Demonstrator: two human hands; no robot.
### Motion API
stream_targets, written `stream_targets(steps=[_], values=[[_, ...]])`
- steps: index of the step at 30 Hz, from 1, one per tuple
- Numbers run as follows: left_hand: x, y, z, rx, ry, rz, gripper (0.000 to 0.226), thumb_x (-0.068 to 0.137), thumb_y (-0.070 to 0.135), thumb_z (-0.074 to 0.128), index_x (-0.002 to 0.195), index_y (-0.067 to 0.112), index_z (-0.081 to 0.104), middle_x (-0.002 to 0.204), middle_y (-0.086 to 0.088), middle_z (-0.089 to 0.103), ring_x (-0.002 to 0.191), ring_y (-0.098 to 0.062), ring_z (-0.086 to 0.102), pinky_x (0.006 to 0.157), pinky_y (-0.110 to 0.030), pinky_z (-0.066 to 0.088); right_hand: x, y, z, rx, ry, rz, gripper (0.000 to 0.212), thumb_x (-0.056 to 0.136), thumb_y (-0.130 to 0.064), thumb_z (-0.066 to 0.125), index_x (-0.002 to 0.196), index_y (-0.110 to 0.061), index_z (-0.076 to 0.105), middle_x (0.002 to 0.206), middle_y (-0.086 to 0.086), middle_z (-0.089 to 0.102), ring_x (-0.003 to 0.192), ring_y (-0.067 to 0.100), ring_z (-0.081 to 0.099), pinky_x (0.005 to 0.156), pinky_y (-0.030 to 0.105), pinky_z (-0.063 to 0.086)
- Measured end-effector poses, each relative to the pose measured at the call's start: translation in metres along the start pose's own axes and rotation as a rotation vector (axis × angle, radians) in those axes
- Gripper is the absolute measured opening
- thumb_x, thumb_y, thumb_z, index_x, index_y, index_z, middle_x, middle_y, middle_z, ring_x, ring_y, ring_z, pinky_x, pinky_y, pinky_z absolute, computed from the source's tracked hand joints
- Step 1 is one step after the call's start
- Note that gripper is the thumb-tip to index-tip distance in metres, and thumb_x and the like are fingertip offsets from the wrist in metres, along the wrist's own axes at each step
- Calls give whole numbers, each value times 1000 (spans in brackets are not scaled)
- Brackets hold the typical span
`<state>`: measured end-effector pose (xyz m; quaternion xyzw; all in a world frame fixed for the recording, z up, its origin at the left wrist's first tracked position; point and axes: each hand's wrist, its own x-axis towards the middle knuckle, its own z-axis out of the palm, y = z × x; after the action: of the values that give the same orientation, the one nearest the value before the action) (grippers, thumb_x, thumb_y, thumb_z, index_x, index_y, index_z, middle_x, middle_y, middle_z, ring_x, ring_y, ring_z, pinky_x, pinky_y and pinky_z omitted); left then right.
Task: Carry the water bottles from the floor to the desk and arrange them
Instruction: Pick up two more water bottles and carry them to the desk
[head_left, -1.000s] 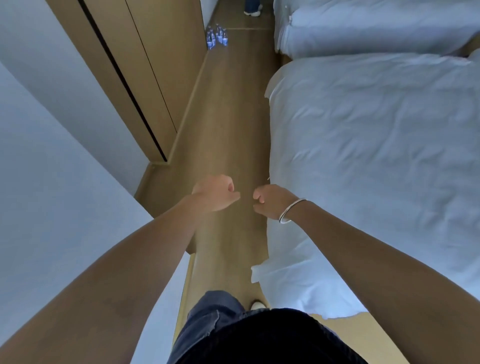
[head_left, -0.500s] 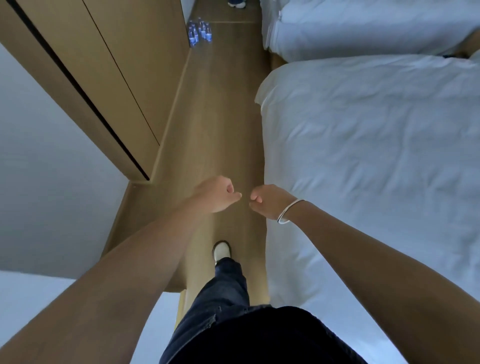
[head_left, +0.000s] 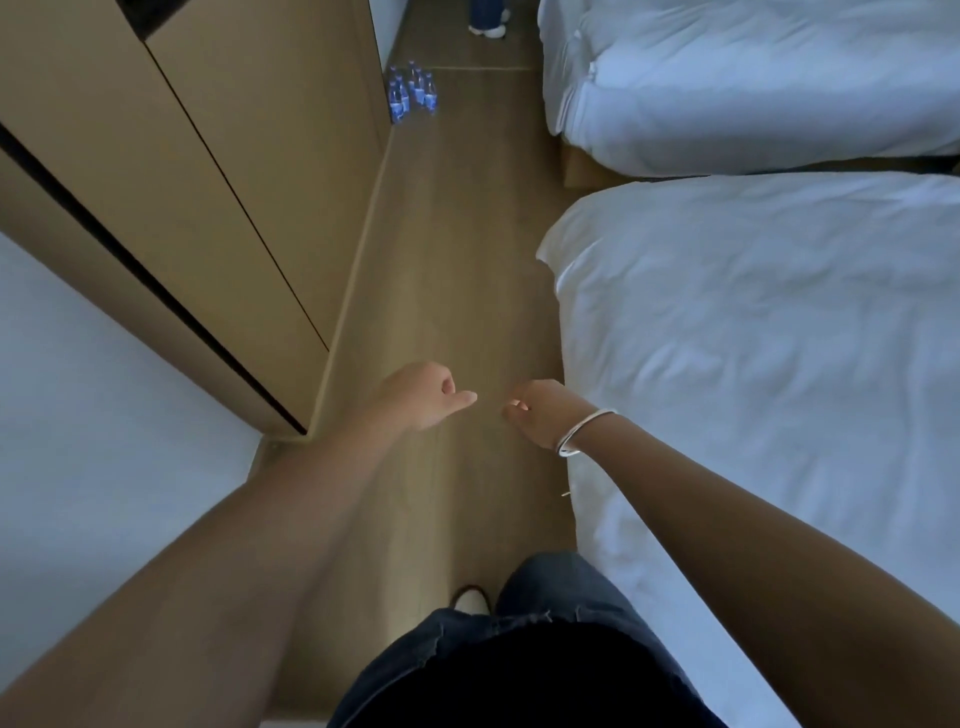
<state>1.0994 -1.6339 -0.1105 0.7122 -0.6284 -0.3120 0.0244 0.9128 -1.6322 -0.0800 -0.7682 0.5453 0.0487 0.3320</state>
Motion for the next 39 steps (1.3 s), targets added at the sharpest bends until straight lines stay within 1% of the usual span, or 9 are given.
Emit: stream_targets(steps=[1,3,8,12,15,18,28,32,39], values=[[10,-2,-3,9,-5,1,34,83,55,56,76,22,52,89,-1,64,88,-24,61,81,-35,47,10,-1,-3,-7,-2,14,31,94,-24,40,67,-10,49,71,6,53,78,29,52,71,31,42],[34,-6,-12,18,-16,5,34,83,56,56,74,23,51,88,-1,63,88,-23,60,82,-35,47,36,1,-12,-1,-8,34,36,93,-22,40,59,-14,36,62,1,40,67,24,44,63,28,35],[105,-5,-36,26,-67,5,38,83,59,52,69,25,46,76,6,55,76,-17,54,69,-31,41,109,10,-46,19,-57,60,35,94,-22,40,60,-14,36,63,0,39,62,19,41,64,28,35],[181,10,-67,62,-54,20,38,83,60,53,73,23,48,80,3,57,78,-20,56,70,-32,42,178,19,-85,4,-49,20,26,93,-22,40,88,-2,56,89,12,57,85,29,54,76,34,44],[240,29,-98,96,-19,16,39,83,60,53,72,24,49,80,2,58,76,-20,54,67,-30,40,234,27,-120,-4,-44,-22,22,92,-22,42,88,-4,54,99,18,60,90,30,54,79,35,44],[291,44,-123,126,-4,26,38,84,58,54,77,21,54,88,-2,63,86,-24,60,73,-31,45,285,34,-156,-16,-54,-37,28,92,-23,42,99,-1,58,106,19,62,99,35,57,86,37,46],[409,43,-183,134,15,-35,36,86,57,50,83,21,54,100,-5,64,93,-25,59,80,-32,45,428,42,-230,-80,-109,-87,24,91,-28,45,96,-9,59,107,15,64,99,33,59,84,36,46],[469,30,-217,136,27,-37,39,86,59,48,85,21,55,99,-3,63,91,-24,58,76,-32,44,492,32,-253,-136,-102,-111,29,92,-30,44,106,-10,59,111,11,63,101,29,58,81,32,44],[593,-6,-295,196,27,-10,36,88,52,49,89,17,59,97,-6,64,83,-23,54,68,-28,38,621,6,-308,-146,-64,-86,27,90,-29,48,105,-10,60,111,10,63,101,29,58,86,33,47]])
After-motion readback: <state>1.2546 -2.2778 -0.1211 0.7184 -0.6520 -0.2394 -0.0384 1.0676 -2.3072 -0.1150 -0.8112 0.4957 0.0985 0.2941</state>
